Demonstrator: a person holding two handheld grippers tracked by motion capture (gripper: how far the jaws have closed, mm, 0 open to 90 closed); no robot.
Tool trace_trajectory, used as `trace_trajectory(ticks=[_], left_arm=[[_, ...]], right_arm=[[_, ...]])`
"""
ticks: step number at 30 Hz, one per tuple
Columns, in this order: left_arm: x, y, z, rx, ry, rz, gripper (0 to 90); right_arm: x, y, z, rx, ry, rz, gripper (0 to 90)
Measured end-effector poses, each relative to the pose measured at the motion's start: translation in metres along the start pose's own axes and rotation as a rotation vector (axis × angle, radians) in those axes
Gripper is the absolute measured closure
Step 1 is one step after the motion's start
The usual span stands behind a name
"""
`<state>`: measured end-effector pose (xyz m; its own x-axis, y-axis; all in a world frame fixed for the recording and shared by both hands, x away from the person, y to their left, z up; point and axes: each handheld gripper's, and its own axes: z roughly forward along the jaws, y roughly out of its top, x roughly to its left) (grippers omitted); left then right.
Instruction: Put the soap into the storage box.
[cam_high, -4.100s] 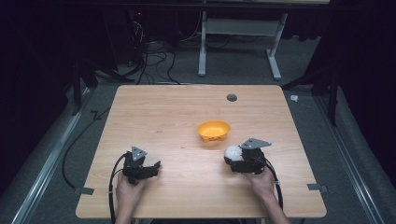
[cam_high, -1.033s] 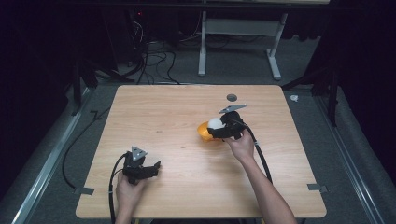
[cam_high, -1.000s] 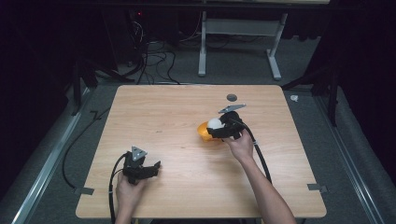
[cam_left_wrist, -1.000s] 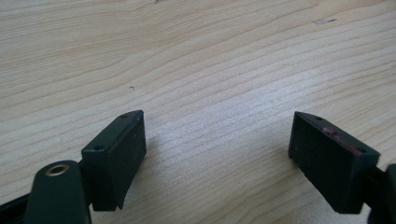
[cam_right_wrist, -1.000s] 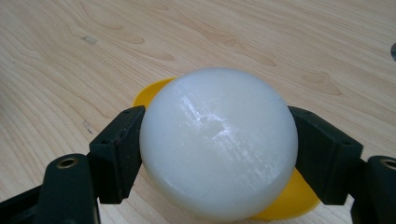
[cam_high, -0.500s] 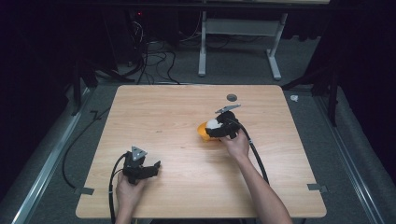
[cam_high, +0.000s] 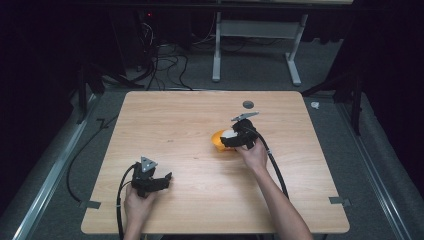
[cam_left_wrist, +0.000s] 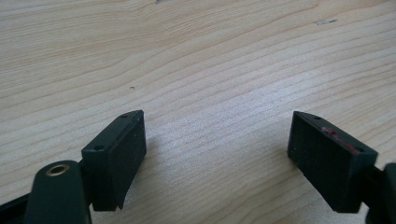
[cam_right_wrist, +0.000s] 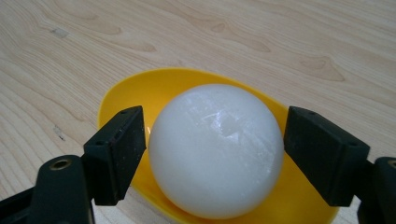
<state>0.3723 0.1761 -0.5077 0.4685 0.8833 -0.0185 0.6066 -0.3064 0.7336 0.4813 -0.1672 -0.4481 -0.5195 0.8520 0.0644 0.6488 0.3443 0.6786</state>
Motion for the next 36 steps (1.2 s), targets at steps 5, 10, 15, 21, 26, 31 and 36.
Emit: trace_trajectory(ticks=[5, 10, 15, 21, 26, 31, 36], left_arm=[[0.000, 0.000, 0.000, 0.000, 0.001, 0.002, 19.9], [0.000, 0.000, 0.000, 0.000, 0.001, 0.003, 19.9], [0.000, 0.000, 0.000, 0.000, 0.001, 0.003, 20.0], [0.000, 0.000, 0.000, 0.000, 0.000, 0.002, 19.9], [0.000, 0.000, 0.000, 0.000, 0.000, 0.002, 19.9], [0.000, 0.000, 0.000, 0.000, 0.001, 0.002, 19.8], [0.000, 0.000, 0.000, 0.000, 0.001, 0.003, 19.8]], right_arm=[[0.000, -0.002, -0.006, -0.025, -0.013, -0.009, 20.3], [-0.001, -0.002, -0.012, -0.055, -0.008, -0.007, 20.3], [-0.004, -0.003, -0.025, -0.081, -0.009, -0.008, 20.5], [-0.007, -0.007, -0.036, -0.098, -0.016, -0.005, 21.0], [-0.011, -0.010, -0.044, -0.111, -0.020, 0.000, 21.3], [-0.015, -0.015, -0.054, -0.131, -0.021, 0.009, 21.3], [-0.017, -0.018, -0.061, -0.148, -0.022, 0.012, 21.5]])
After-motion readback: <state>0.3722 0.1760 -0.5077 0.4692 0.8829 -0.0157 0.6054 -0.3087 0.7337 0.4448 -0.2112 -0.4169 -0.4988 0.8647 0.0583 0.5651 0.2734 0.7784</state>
